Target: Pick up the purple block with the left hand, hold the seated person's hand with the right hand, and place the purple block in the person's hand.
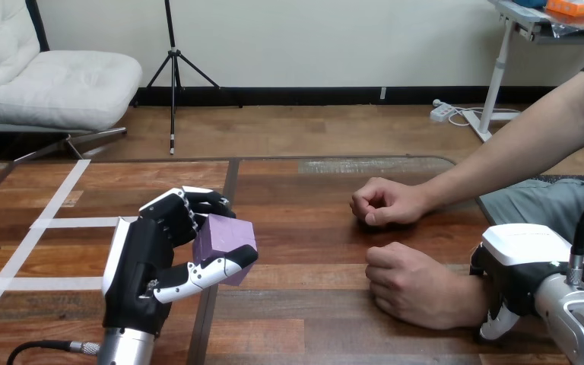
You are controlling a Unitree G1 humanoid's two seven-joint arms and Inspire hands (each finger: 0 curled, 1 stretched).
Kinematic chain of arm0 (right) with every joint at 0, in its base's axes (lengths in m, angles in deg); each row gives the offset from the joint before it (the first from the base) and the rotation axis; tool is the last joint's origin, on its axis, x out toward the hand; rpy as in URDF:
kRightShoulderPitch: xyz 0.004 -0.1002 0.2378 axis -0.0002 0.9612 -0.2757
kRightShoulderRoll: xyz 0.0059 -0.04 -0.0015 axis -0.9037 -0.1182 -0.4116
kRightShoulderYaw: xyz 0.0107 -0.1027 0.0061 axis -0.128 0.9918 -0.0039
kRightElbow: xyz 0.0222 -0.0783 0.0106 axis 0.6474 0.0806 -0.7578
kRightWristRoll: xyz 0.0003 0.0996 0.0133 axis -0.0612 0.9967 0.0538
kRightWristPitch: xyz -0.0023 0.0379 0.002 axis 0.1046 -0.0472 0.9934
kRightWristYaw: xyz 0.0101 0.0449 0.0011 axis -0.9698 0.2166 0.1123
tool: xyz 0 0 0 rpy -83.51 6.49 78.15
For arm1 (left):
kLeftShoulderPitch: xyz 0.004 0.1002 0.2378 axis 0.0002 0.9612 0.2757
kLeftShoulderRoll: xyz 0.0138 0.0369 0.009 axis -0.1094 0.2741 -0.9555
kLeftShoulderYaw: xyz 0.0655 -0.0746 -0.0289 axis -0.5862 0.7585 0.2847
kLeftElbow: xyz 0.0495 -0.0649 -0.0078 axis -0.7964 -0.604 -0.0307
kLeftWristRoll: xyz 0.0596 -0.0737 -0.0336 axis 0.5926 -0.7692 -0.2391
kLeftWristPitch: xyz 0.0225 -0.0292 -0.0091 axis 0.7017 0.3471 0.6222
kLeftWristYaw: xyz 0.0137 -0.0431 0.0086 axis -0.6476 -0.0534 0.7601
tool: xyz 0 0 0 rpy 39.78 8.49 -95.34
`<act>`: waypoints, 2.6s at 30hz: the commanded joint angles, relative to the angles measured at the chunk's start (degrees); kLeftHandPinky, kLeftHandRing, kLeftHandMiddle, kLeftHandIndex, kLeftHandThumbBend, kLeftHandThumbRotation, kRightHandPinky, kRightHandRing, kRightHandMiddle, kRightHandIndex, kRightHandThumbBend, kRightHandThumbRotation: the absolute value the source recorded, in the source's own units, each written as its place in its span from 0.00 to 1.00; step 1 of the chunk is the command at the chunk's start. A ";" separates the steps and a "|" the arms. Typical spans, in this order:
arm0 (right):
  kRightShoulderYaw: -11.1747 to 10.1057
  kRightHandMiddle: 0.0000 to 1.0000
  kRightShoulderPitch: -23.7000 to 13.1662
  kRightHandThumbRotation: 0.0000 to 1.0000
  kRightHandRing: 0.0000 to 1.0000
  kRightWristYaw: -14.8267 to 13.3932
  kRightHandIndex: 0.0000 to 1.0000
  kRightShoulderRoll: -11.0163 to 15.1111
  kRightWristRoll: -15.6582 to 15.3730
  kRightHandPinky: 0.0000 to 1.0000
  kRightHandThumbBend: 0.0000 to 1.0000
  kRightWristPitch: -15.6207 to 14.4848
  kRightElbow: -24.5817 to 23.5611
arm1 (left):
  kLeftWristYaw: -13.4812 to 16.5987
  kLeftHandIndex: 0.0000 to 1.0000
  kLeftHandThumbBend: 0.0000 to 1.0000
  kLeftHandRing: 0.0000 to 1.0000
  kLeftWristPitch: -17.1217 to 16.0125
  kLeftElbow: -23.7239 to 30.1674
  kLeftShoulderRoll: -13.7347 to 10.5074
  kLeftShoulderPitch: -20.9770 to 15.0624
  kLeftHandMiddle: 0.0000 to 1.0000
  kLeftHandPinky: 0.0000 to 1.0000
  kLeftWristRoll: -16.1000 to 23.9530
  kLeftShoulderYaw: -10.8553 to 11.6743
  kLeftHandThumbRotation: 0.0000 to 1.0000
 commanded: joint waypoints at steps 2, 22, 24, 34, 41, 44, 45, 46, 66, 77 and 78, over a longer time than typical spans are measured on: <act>0.79 0.53 -0.28 0.00 0.47 -0.43 0.57 0.76 0.87 0.37 0.67 -0.23 1.64 | 0.15 0.52 0.84 0.44 -0.88 3.08 -0.08 -2.17 0.51 0.37 0.31 0.67 0.11; -0.80 0.52 0.20 0.00 0.47 -0.41 0.56 1.63 2.31 0.37 0.70 -0.09 -1.13 | -0.50 0.52 0.84 0.44 -0.28 3.22 0.22 -2.08 0.51 0.37 0.23 0.67 0.11; -0.81 0.52 0.05 0.00 0.47 0.03 0.56 1.61 2.04 0.37 0.68 -0.56 -1.46 | -0.23 0.52 0.84 0.44 -0.35 3.15 0.22 -2.09 0.51 0.37 0.64 0.68 0.12; -1.34 0.52 -0.16 0.00 0.47 0.98 0.57 1.98 1.83 0.38 0.69 -1.31 -3.40 | 0.62 0.52 0.84 0.44 -0.68 2.86 0.39 -2.25 0.51 0.37 2.04 0.60 0.13; -2.32 0.53 -0.11 0.00 0.47 0.97 0.57 1.82 3.19 0.38 0.74 -1.59 -4.87 | -0.24 0.52 0.84 0.44 -0.34 2.95 0.73 -2.31 0.51 0.38 1.22 0.45 0.13; -2.52 0.54 -0.16 0.00 0.48 1.12 0.56 2.09 3.76 0.38 0.75 -1.49 -5.57 | -1.00 0.52 0.84 0.44 -0.02 3.20 0.96 -2.27 0.51 0.38 0.43 0.32 0.12; -2.63 0.54 -0.16 0.00 0.48 1.12 0.56 2.21 3.82 0.38 0.76 -1.47 -5.99 | -1.31 0.52 0.84 0.44 0.23 3.38 1.06 -2.20 0.51 0.38 0.14 0.24 0.12; -2.66 0.54 -0.17 0.00 0.48 1.10 0.56 2.30 3.87 0.38 0.76 -1.48 -6.25 | -1.51 0.52 0.84 0.44 0.39 3.49 1.12 -2.17 0.51 0.38 -0.04 0.21 0.12; -4.58 0.54 -0.19 0.00 0.47 1.04 0.51 2.39 5.43 0.38 0.78 -2.35 -13.49 | -6.17 0.52 0.85 0.45 2.41 5.87 3.13 -1.15 0.50 0.38 -2.81 -0.76 0.09; -4.98 0.52 -0.03 0.00 0.46 0.14 0.51 2.35 6.04 0.37 0.79 -1.31 -16.75 | -6.86 0.53 0.85 0.44 2.09 6.08 4.03 -0.83 0.50 0.38 -1.85 -1.46 0.10; -5.01 0.52 -0.07 0.00 0.45 0.14 0.51 2.24 6.11 0.37 0.79 -1.26 -17.18 | -6.98 0.53 0.85 0.44 2.08 6.15 4.16 -0.76 0.50 0.38 -1.85 -1.63 0.10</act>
